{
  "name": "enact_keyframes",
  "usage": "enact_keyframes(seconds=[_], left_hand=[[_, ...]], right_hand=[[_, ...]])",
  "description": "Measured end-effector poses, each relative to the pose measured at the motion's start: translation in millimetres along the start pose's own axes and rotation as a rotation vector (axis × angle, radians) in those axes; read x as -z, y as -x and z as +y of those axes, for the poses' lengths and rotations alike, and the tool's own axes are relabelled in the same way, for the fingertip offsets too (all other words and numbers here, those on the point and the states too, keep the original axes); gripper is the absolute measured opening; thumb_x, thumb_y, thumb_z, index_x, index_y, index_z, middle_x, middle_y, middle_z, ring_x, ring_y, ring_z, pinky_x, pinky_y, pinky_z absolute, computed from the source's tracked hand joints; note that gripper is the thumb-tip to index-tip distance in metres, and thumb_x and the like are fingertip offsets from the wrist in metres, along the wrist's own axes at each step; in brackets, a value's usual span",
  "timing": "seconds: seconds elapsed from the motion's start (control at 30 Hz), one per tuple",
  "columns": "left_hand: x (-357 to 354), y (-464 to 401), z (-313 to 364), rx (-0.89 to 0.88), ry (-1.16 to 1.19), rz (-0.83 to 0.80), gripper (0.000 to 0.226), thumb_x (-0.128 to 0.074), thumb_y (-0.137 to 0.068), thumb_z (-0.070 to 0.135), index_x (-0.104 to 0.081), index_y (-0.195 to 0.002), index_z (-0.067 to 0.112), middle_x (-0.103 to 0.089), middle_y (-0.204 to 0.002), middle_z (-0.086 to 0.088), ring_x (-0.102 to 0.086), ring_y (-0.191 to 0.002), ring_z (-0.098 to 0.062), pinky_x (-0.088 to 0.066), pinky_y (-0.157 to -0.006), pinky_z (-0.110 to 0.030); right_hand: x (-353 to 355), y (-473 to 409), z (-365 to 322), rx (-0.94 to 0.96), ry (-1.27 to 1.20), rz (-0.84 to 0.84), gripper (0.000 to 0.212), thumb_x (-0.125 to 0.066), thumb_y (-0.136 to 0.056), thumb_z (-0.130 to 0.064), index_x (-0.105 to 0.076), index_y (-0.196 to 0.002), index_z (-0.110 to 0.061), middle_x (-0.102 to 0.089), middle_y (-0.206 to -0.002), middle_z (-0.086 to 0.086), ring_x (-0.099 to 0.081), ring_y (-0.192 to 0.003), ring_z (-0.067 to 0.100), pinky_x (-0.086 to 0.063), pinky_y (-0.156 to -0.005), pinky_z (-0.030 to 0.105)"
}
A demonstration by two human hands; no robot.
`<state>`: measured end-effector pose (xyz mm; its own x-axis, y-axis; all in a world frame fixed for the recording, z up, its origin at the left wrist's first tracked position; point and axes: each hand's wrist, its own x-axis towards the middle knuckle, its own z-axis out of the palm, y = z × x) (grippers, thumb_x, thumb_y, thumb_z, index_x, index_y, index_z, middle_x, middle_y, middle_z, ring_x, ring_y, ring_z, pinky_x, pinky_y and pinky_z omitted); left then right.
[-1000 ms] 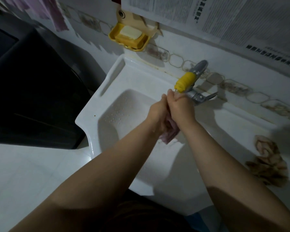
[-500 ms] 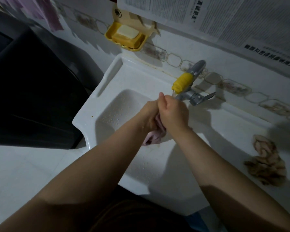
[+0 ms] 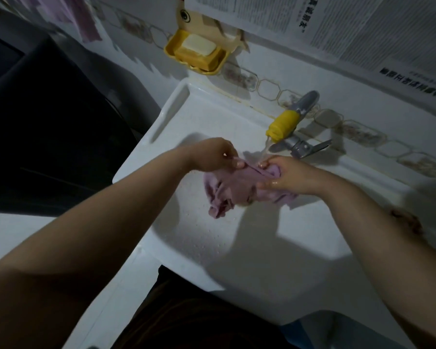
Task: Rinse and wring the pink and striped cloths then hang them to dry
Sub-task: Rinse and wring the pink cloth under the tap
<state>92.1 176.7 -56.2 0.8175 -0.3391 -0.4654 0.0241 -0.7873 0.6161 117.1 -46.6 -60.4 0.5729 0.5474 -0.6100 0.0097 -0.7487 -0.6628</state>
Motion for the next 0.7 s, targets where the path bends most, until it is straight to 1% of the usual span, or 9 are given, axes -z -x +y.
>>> enact_keyframes(seconds=[0.07,0.1,0.2,0.3,0.33,0.4,0.47,0.6,0.7], left_hand=[[2.5,5.2,1.6,0.015,0.217,0.031,0.04,-0.048,-0.097,0.039,-0.068,-0.096,0.005,-0.066,-0.086,0.0,-0.058,-0.07,0.001,-0.041,-0.065,-0.002],[-0.9,5.4,0.6,0.035,0.38,0.068,0.041,-0.045,-0.099,0.037,-0.066,-0.096,0.002,-0.064,-0.082,0.0,-0.058,-0.064,0.003,-0.043,-0.064,-0.003],[-20.6,-2.2,8.4,0.11,0.877,0.279,0.039,-0.042,-0.102,0.033,-0.058,-0.094,-0.001,-0.054,-0.073,-0.011,-0.052,-0.061,-0.015,-0.044,-0.058,-0.027],[-38.0,-20.1,25.4,0.285,1.153,0.467,0.03,-0.046,-0.1,0.029,-0.057,-0.086,0.005,-0.056,-0.075,-0.014,-0.052,-0.07,-0.022,-0.045,-0.064,-0.032],[-39.6,-22.6,33.1,0.333,1.203,0.495,0.026,-0.047,-0.099,0.025,-0.056,-0.085,0.005,-0.055,-0.072,-0.014,-0.053,-0.069,-0.022,-0.046,-0.064,-0.03],[-43.2,-26.5,45.2,0.393,1.257,0.472,0.02,-0.047,-0.097,0.015,-0.055,-0.09,-0.002,-0.05,-0.067,-0.012,-0.051,-0.063,-0.022,-0.046,-0.05,-0.021],[-46.1,-25.3,58.4,0.463,1.339,0.393,0.027,-0.049,-0.096,0.022,-0.056,-0.084,-0.001,-0.053,-0.068,-0.014,-0.052,-0.061,-0.023,-0.046,-0.044,-0.021],[-51.7,-17.3,77.4,0.582,1.484,0.3,0.039,-0.042,-0.1,0.034,-0.056,-0.076,0.007,-0.062,-0.078,-0.021,-0.057,-0.065,-0.026,-0.048,-0.044,-0.022],[-51.5,-14.0,68.9,0.502,1.322,0.371,0.041,-0.049,-0.096,0.042,-0.062,-0.077,0.009,-0.068,-0.089,-0.018,-0.064,-0.076,-0.025,-0.056,-0.072,-0.033]], right_hand=[[5.9,1.6,4.2,0.033,-0.016,0.002,0.02,-0.071,-0.08,-0.035,-0.056,-0.077,-0.022,-0.06,-0.071,-0.003,-0.056,-0.064,0.015,-0.045,-0.06,0.032],[8.5,2.2,4.2,0.023,-0.098,0.043,0.016,-0.067,-0.084,-0.034,-0.059,-0.079,-0.021,-0.061,-0.074,0.0,-0.056,-0.065,0.013,-0.044,-0.06,0.028],[4.1,-1.3,-0.7,0.021,-0.311,0.343,0.015,-0.055,-0.093,-0.034,-0.066,-0.085,-0.027,-0.066,-0.086,-0.001,-0.061,-0.069,0.001,-0.046,-0.065,0.018],[-22.4,-5.1,-25.5,0.035,-0.303,0.563,0.035,-0.047,-0.098,-0.033,-0.058,-0.067,-0.021,-0.062,-0.072,0.002,-0.057,-0.059,0.001,-0.042,-0.056,0.014],[-32.9,-7.2,-34.1,0.049,-0.224,0.583,0.041,-0.044,-0.098,-0.038,-0.057,-0.064,-0.019,-0.062,-0.068,0.004,-0.058,-0.059,0.007,-0.042,-0.055,0.019],[-49.0,-12.5,-45.9,0.067,0.05,0.632,0.049,-0.036,-0.1,-0.043,-0.064,-0.073,-0.012,-0.066,-0.074,0.014,-0.061,-0.072,0.026,-0.038,-0.06,0.029],[-45.3,-18.4,-49.0,0.037,0.219,0.761,0.054,-0.032,-0.101,-0.04,-0.066,-0.086,-0.001,-0.067,-0.086,0.024,-0.062,-0.083,0.037,-0.041,-0.066,0.036],[-27.0,-30.9,-32.4,-0.151,0.047,0.76,0.053,-0.035,-0.099,-0.043,-0.066,-0.093,-0.001,-0.066,-0.099,0.025,-0.061,-0.097,0.037,-0.046,-0.083,0.04],[-26.7,-37.3,-20.3,-0.123,-0.181,0.652,0.045,-0.039,-0.096,-0.047,-0.058,-0.083,-0.009,-0.063,-0.08,0.01,-0.059,-0.077,0.028,-0.048,-0.073,0.035]])
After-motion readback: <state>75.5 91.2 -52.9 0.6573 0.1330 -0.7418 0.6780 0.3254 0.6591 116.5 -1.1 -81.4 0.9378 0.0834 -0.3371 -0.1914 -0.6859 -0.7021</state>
